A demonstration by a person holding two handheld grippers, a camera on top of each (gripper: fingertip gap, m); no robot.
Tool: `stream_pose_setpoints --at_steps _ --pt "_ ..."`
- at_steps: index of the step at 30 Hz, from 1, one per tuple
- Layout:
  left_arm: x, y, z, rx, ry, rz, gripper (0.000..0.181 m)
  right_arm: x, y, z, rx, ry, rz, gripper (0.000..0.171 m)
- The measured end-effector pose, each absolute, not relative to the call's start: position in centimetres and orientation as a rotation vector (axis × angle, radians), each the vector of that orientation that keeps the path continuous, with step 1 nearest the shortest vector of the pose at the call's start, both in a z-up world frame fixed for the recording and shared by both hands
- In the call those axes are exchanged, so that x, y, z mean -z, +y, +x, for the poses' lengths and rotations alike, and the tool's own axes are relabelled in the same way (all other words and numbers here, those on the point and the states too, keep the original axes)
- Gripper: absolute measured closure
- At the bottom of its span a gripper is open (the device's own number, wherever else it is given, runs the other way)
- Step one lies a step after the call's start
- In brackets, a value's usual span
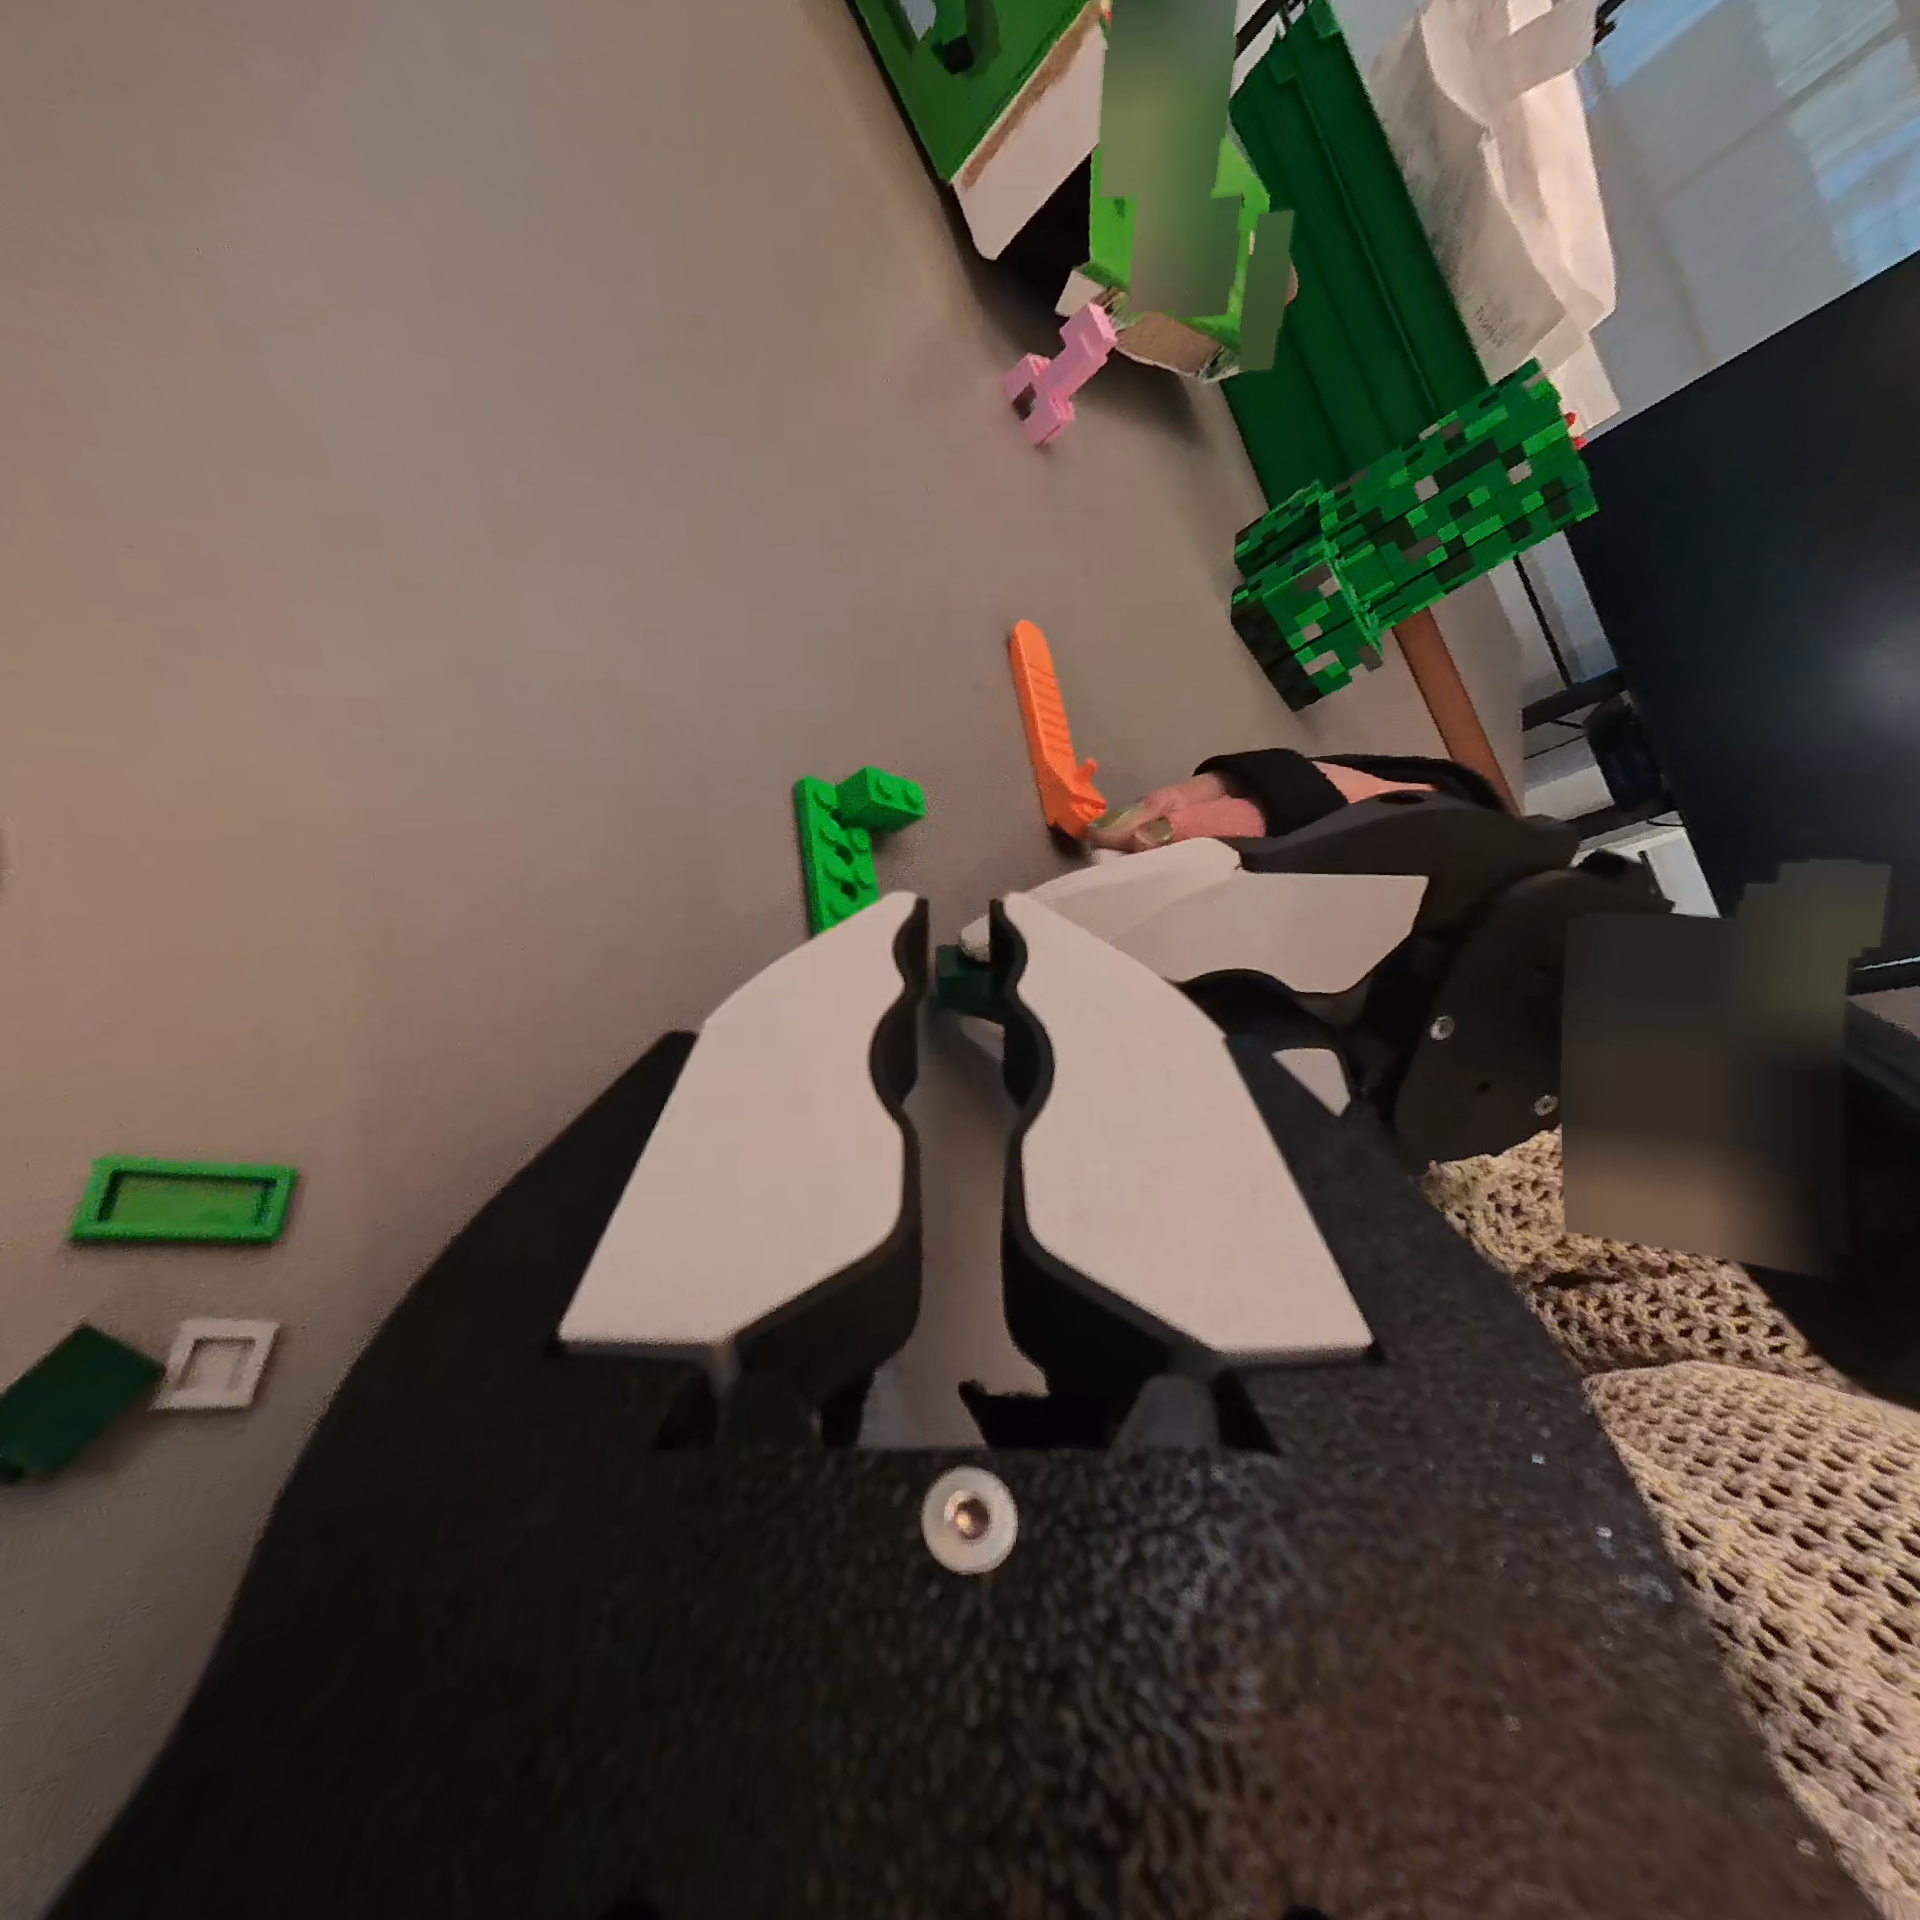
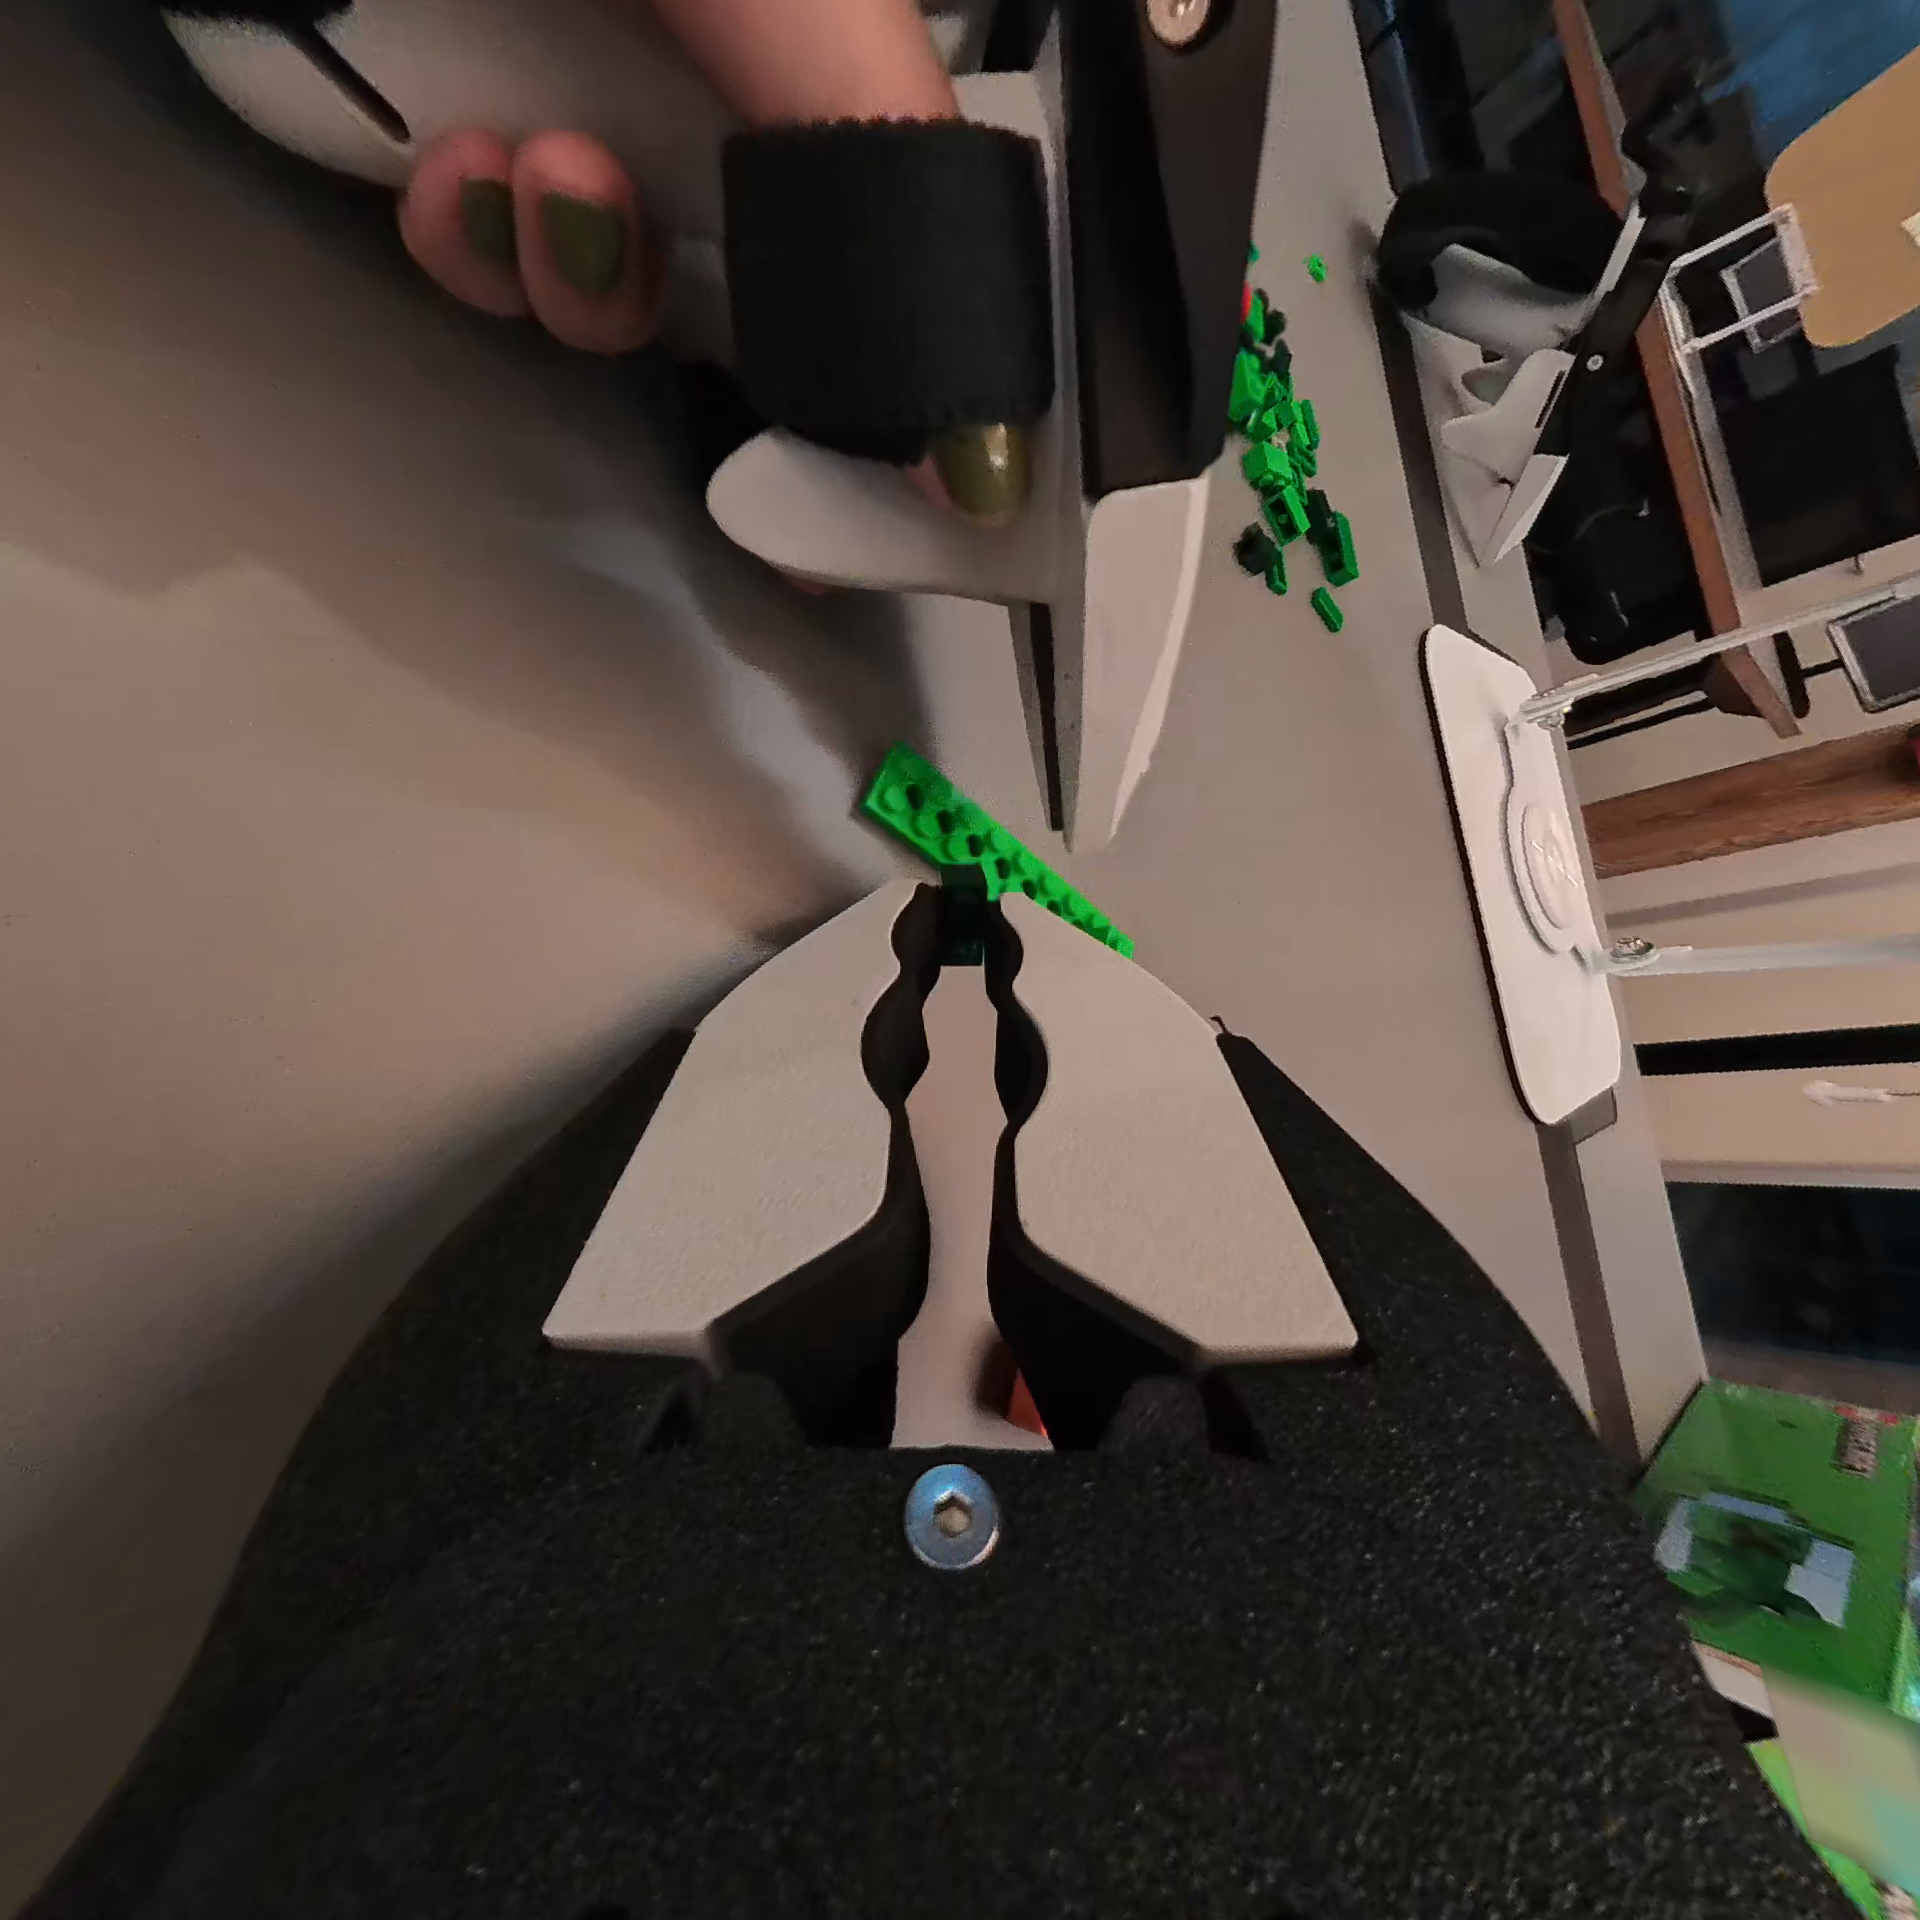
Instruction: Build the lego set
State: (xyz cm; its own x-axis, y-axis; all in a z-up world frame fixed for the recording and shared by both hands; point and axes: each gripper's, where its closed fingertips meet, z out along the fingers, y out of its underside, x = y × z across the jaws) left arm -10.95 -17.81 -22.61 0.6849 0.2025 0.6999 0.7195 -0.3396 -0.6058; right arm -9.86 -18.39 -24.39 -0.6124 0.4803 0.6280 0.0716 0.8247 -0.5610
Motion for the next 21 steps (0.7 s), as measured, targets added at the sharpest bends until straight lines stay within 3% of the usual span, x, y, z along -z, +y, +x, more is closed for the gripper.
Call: stream_pose_setpoints --at_steps 8,15,21 --pt "22.0 -18.9 -11.3 0.5 -0.644 -1.966 0.154 23.6 -17.8 -10.0 -0.669 -2.049 -0.394 0.163" --pt "23.2 -19.8 -10.8 0.351 -0.568 -2.147 0.167 20.6 -16.5 -10.5 -0.758 -1.83 -0.474 0.163" --pt "24.7 -19.4 -10.1 0.357 -0.551 -2.222 0.164 18.9 -15.6 -10.4 -0.909 -1.747 -0.57 0.163"
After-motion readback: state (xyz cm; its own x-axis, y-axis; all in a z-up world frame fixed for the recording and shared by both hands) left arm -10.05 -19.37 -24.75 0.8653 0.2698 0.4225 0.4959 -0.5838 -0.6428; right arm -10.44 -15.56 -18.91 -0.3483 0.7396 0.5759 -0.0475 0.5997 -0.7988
